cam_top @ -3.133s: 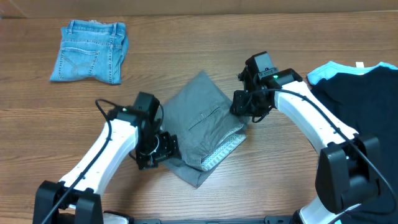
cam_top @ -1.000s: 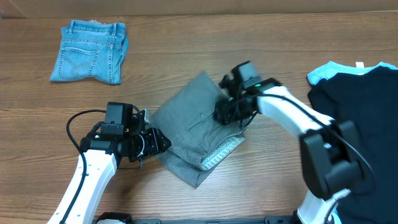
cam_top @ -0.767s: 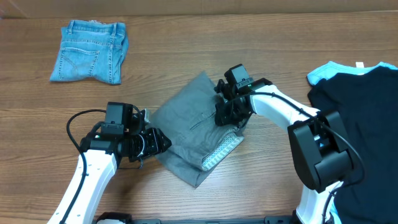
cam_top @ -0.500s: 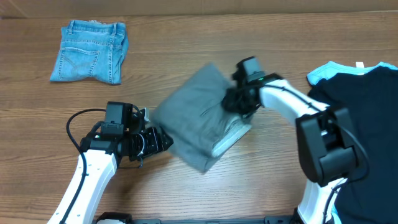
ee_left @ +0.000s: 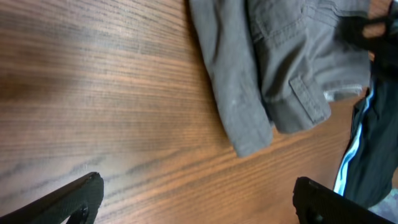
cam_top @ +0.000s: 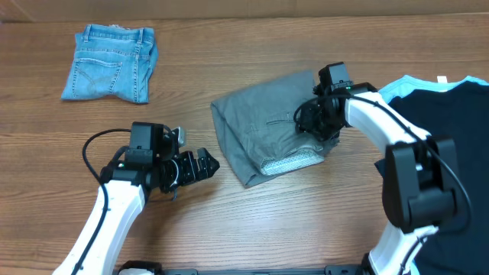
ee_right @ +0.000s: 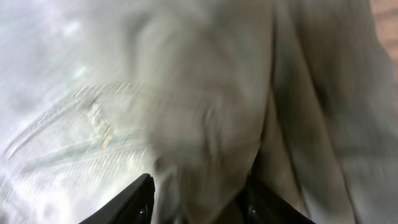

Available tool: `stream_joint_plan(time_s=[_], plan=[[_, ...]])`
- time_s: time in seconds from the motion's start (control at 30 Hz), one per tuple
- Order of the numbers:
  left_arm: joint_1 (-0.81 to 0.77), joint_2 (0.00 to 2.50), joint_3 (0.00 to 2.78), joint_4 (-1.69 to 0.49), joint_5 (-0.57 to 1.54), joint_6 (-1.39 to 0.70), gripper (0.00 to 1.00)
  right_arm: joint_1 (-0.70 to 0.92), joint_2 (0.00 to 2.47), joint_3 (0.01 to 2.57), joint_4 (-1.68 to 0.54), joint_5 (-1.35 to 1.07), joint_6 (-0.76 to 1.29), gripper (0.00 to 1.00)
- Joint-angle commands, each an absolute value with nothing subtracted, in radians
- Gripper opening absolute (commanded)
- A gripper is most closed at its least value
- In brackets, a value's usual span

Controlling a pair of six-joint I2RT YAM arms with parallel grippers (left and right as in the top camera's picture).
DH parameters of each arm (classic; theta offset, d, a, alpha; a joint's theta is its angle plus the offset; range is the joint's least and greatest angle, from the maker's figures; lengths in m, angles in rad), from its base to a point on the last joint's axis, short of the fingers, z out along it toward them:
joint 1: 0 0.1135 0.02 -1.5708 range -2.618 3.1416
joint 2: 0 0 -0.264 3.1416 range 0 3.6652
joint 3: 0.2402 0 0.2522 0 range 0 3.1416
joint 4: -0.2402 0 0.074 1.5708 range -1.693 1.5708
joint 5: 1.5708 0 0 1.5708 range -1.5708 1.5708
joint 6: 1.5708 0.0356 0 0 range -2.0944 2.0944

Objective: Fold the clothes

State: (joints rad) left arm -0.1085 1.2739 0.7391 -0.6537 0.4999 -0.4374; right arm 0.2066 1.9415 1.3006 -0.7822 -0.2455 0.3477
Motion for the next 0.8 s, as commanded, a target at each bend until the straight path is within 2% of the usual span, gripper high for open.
stream_joint_plan(time_s=[0.0,0.13,0.23,0.3,0.47,0.77], plan=[[-0.105,1.343,0.743,-0.603,0.574,-0.426,1.0,0.236,1.797,1.297,-0.818,-0.226,0.284,0.48],[-0.105,1.433,0.743,-0.497,0.653,-0.43,1.0,0.253,1.794,1.281,-0.851,-0.226,0.288,0.33],[-0.105,1.495,0.743,-0.427,0.682,-0.457,1.0,0.258,1.81,1.222,-0.798,-0.226,0.32,0.19],[-0.105,1.533,0.743,-0.392,0.703,-0.458,1.0,0.258,1.824,1.177,-0.756,-0.226,0.353,0.14],[-0.106,1.635,0.743,-0.307,0.712,-0.496,1.0,0.258,1.862,1.071,-0.651,-0.226,0.391,0.13],[-0.174,1.868,0.743,0.047,0.787,-0.68,1.0,0.258,1.868,1.039,-0.604,-0.218,0.39,0.14]])
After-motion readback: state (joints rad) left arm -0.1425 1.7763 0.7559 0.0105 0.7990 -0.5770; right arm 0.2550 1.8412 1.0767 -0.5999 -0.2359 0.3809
